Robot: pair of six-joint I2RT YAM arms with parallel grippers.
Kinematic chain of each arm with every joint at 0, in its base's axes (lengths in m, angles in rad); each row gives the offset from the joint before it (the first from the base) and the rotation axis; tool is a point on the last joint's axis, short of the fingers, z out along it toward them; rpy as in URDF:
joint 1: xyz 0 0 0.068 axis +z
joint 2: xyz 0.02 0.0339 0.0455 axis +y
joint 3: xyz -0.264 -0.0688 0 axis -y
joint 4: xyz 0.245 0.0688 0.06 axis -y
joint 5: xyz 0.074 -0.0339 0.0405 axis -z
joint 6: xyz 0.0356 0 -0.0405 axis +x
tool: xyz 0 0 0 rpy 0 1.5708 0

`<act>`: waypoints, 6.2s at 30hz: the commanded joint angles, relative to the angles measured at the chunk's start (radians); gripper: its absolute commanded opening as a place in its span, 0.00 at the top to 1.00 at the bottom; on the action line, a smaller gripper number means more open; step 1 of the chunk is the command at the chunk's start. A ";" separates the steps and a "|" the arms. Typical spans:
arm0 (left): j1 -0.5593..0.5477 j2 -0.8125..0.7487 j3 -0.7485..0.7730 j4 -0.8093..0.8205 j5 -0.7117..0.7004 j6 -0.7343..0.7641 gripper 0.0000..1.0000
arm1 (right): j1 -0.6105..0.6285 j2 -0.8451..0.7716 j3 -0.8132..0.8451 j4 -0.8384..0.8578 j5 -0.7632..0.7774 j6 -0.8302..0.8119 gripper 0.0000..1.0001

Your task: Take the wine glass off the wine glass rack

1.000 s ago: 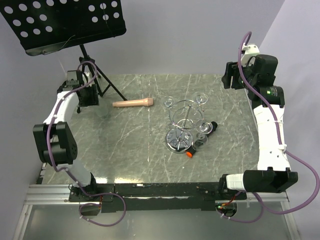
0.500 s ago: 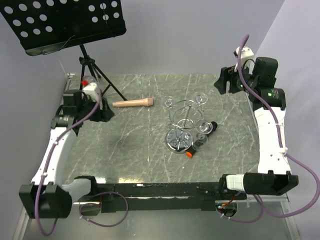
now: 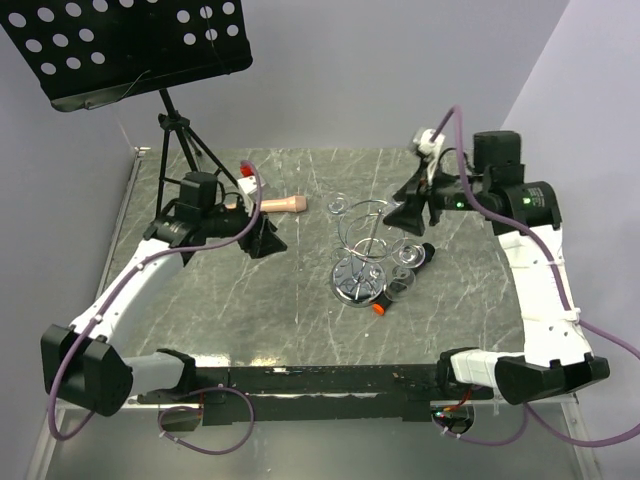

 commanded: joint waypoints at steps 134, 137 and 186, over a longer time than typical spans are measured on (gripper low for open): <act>-0.091 0.730 0.092 1.429 0.094 -0.361 0.99 | 0.179 0.112 0.192 -0.096 0.600 0.011 0.41; -0.091 0.734 0.105 1.405 0.079 -0.345 0.99 | 0.180 0.117 0.193 -0.094 0.598 0.011 0.41; 0.244 0.467 0.048 0.503 0.451 -1.536 0.99 | 0.837 -0.118 -0.480 0.629 0.679 -0.647 0.00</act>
